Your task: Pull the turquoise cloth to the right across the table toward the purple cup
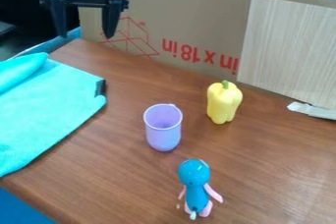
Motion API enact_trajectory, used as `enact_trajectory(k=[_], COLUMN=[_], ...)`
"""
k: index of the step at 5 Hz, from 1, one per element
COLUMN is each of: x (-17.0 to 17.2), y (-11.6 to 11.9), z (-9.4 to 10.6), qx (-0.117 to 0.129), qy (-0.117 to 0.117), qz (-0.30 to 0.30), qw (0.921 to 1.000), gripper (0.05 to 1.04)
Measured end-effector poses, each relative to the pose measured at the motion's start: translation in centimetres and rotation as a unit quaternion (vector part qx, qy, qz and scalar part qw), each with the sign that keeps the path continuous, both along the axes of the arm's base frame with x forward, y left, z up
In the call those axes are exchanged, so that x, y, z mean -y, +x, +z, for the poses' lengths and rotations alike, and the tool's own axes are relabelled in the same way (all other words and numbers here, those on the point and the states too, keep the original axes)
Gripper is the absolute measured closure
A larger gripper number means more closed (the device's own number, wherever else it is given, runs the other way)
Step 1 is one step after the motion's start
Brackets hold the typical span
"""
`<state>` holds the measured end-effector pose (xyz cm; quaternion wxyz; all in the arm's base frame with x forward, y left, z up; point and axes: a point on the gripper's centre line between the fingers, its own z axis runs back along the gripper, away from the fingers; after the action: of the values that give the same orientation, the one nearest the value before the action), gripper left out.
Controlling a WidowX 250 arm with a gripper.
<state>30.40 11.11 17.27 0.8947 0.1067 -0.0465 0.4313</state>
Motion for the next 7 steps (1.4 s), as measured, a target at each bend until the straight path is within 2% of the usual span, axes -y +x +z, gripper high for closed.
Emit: enact_trajectory(k=[1,2,3,5,6,7], x=[0.0,-1.6,-4.2,-7.4,-8.1,-9.4], y=[0.1,0.4,0.8,0.0,-0.9,-0.9], z=[-1.1,-3.1,-5.6,-7.7,-9.6,-9.7], qx=[-0.015,-0.022,-0.025,0.016,0.037,0.068], qy=[-0.006,-0.018,-0.017,-0.03,-0.044,-0.045], qz=[-0.002,-0.007,-0.005,-0.043,-0.083,-0.068], qw=[0.9999,0.9996,0.9995,0.9985,0.9949,0.9943], gripper=[0.083,0.083,0.083,0.083,0.083,0.083])
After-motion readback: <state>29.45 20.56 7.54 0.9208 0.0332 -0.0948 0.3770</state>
